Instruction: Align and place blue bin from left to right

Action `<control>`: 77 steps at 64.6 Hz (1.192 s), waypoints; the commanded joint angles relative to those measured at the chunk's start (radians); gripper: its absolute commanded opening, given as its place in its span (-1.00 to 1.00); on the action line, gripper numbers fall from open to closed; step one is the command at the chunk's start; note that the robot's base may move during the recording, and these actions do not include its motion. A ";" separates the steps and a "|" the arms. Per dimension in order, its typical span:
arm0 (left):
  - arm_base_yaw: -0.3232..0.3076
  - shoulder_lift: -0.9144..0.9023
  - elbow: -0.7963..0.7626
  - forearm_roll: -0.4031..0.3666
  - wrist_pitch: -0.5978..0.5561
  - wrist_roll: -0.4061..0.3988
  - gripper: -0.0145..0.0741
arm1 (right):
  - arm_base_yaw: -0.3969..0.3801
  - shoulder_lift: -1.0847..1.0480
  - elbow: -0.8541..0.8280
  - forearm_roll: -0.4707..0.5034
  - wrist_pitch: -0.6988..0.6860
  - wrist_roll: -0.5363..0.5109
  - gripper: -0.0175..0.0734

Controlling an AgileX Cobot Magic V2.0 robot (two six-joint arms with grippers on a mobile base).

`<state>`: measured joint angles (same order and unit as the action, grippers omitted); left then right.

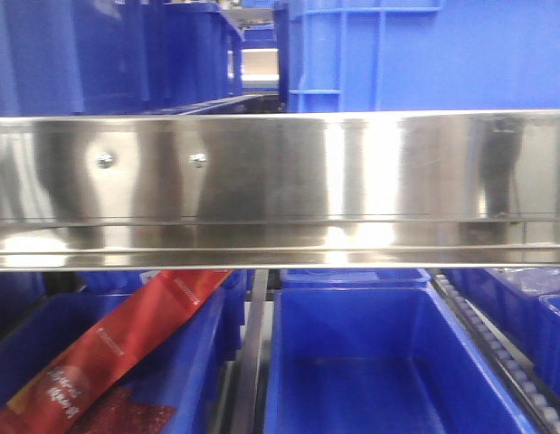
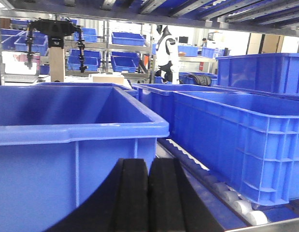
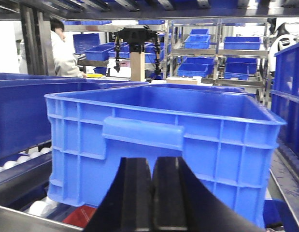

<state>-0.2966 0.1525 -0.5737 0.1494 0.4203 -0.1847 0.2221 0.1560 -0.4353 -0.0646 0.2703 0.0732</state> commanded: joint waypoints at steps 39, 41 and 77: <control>-0.004 -0.003 0.001 -0.006 -0.020 -0.002 -0.92 | -0.003 -0.005 0.004 -0.012 -0.023 -0.004 -0.97; -0.004 -0.004 0.001 -0.009 -0.020 -0.002 -0.92 | -0.003 -0.005 0.004 -0.012 -0.023 -0.004 -0.97; 0.257 -0.152 0.433 -0.139 -0.204 0.237 -0.92 | -0.003 -0.005 0.004 -0.012 -0.023 -0.004 -0.97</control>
<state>-0.0482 0.0045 -0.2021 0.0195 0.2791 0.0438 0.2221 0.1560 -0.4353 -0.0646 0.2696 0.0732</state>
